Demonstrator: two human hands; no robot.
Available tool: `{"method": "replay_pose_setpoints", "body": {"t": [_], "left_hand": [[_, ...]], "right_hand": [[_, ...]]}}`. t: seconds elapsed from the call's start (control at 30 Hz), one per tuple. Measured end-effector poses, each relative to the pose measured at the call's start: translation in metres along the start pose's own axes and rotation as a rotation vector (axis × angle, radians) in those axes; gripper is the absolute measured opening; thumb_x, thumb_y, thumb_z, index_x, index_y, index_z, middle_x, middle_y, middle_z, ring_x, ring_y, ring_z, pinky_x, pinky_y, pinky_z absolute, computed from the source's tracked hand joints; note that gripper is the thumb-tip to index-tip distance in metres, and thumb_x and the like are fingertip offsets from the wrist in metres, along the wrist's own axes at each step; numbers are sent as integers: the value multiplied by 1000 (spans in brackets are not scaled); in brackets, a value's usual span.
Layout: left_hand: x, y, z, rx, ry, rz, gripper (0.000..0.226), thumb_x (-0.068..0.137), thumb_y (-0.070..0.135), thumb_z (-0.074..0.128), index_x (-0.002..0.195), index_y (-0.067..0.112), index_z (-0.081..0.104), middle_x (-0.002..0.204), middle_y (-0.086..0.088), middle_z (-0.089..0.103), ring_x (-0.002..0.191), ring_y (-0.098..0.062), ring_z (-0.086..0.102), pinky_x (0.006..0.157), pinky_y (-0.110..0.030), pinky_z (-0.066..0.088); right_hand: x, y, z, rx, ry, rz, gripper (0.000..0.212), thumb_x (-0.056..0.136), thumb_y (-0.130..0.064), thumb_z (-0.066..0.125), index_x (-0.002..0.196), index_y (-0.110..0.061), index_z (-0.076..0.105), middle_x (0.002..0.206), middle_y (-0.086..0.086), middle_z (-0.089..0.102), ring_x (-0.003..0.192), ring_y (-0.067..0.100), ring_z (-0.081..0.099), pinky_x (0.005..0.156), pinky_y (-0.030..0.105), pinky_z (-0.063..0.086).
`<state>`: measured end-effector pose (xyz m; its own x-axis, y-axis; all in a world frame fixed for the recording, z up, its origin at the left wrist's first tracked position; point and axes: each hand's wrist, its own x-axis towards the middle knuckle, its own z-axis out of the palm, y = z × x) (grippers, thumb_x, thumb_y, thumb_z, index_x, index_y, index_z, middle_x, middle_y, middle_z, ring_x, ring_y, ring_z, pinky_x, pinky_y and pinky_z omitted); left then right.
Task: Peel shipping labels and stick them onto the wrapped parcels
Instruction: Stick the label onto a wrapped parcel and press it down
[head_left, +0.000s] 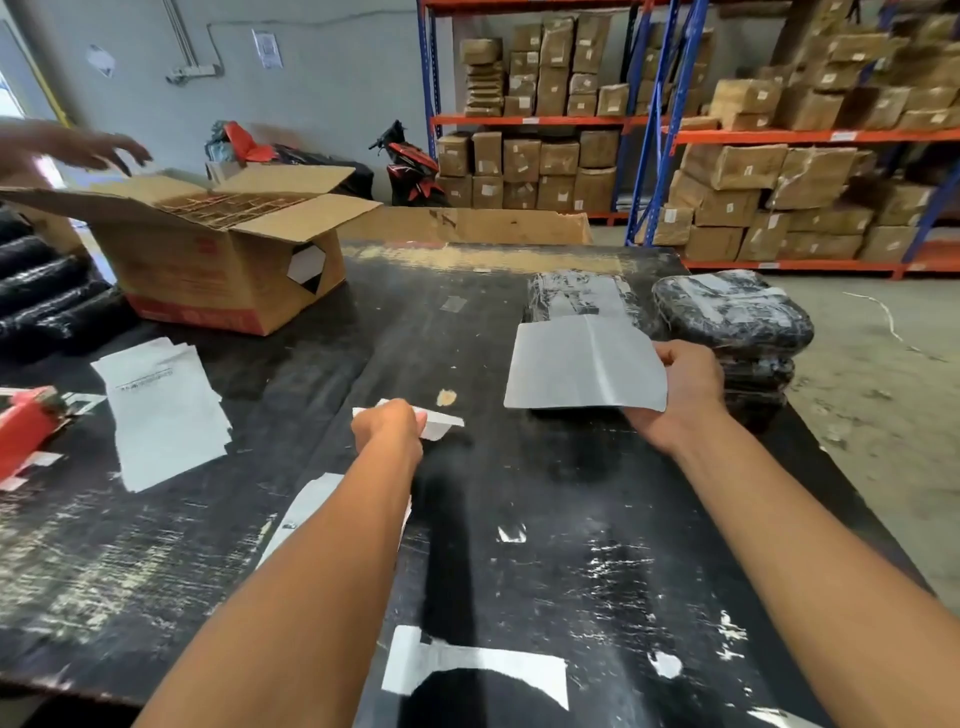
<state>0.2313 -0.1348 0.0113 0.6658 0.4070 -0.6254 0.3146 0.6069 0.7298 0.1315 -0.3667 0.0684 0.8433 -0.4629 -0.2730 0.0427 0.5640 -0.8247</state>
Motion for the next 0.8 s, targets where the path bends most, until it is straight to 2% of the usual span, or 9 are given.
{"method": "replay_pose_setpoints", "body": {"t": [0.07, 0.13, 0.17, 0.27, 0.33, 0.4, 0.47, 0.67, 0.8], "left_hand": [[-7, 2, -2, 129, -50, 46, 43, 95, 9, 45, 138, 1, 44, 125, -9, 47, 106, -30, 54, 73, -31, 59], [-9, 3, -2, 241, -3, 100, 56, 91, 22, 46, 141, 0, 36, 138, -13, 43, 119, -34, 51, 101, -42, 47], [-11, 4, 1, 295, 45, 135, 56, 92, 23, 47, 141, 2, 33, 146, -15, 35, 125, -37, 47, 104, -43, 42], [-41, 15, 6, 385, 8, 367, 43, 90, 12, 53, 130, 5, 41, 141, -13, 43, 121, -35, 54, 90, -38, 47], [-62, 22, 16, 488, -247, 361, 23, 88, 12, 56, 111, 13, 54, 114, -1, 64, 99, -18, 64, 67, -23, 46], [-80, 26, 21, 532, -400, 265, 3, 86, 15, 59, 89, 13, 60, 78, 2, 64, 63, -13, 56, 47, -18, 35], [-98, 29, 24, 638, -574, 323, 20, 90, 24, 59, 84, 6, 64, 69, -4, 64, 50, -13, 53, 41, -18, 38], [-133, 34, 38, 636, -852, 96, 64, 93, 59, 50, 120, 2, 51, 105, -26, 67, 74, -32, 72, 60, -32, 62], [-144, 32, 56, 574, -941, 69, 60, 88, 54, 62, 117, 3, 50, 104, -24, 68, 72, -31, 73, 63, -35, 63]], "right_hand": [[1, 5, 5, -2, -4, 7, 20, 78, 0, 43, 66, -7, 57, 80, 12, 64, 73, 34, 66, 80, 46, 54], [0, 5, 11, 12, -19, -10, 44, 80, 4, 38, 41, -13, 49, 62, 6, 57, 59, 28, 61, 67, 38, 49], [-1, 5, 14, 5, -27, -26, 53, 81, 5, 37, 32, -17, 43, 55, 4, 52, 53, 25, 58, 62, 35, 47], [-9, 0, 25, -109, -49, -93, 62, 82, 6, 38, 24, -16, 38, 43, -2, 47, 40, 19, 55, 48, 27, 44], [-11, -5, 29, -172, -61, -129, 58, 84, 2, 41, 30, -16, 49, 45, -1, 54, 46, 20, 60, 48, 28, 46], [-13, -8, 33, -235, -70, -183, 38, 88, -4, 44, 55, -10, 62, 60, 5, 63, 60, 26, 64, 55, 33, 49], [-14, -12, 36, -310, -76, -245, 17, 89, -11, 46, 81, -8, 61, 78, 13, 62, 71, 31, 63, 61, 38, 50], [-27, -25, 36, -816, -139, -828, 22, 99, -16, 45, 78, -17, 53, 76, -4, 54, 70, 9, 49, 62, 30, 37], [-40, -28, 20, -1088, -281, -1157, 13, 101, -17, 45, 90, -19, 53, 67, -7, 54, 57, 4, 48, 56, 31, 40]]}}
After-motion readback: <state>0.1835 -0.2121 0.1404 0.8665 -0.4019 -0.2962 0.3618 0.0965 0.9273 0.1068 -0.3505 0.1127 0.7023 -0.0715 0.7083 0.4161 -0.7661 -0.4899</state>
